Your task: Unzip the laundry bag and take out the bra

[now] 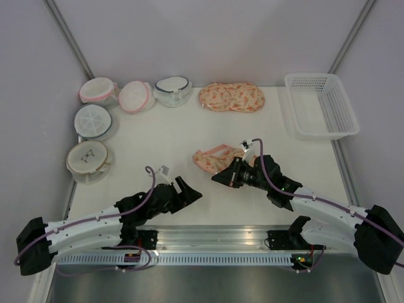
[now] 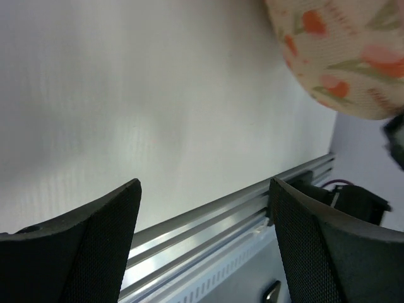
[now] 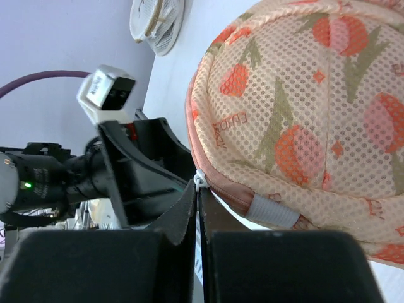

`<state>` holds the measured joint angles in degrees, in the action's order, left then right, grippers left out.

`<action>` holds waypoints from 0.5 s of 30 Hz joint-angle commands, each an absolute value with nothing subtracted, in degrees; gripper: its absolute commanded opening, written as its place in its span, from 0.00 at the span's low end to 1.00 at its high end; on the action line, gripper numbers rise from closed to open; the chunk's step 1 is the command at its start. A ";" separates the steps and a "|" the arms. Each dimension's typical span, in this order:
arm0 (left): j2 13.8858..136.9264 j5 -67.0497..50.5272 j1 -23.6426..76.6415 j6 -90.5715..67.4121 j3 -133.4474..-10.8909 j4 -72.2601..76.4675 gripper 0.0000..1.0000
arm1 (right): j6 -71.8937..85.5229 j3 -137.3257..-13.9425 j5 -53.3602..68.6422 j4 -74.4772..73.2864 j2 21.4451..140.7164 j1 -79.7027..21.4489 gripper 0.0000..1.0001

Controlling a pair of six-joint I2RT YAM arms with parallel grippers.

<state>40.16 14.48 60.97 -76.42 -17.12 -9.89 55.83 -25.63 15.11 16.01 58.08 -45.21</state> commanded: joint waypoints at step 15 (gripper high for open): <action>57.83 15.46 66.36 -76.28 -21.01 0.35 0.87 | 48.52 -34.28 19.42 7.04 54.76 -45.35 0.00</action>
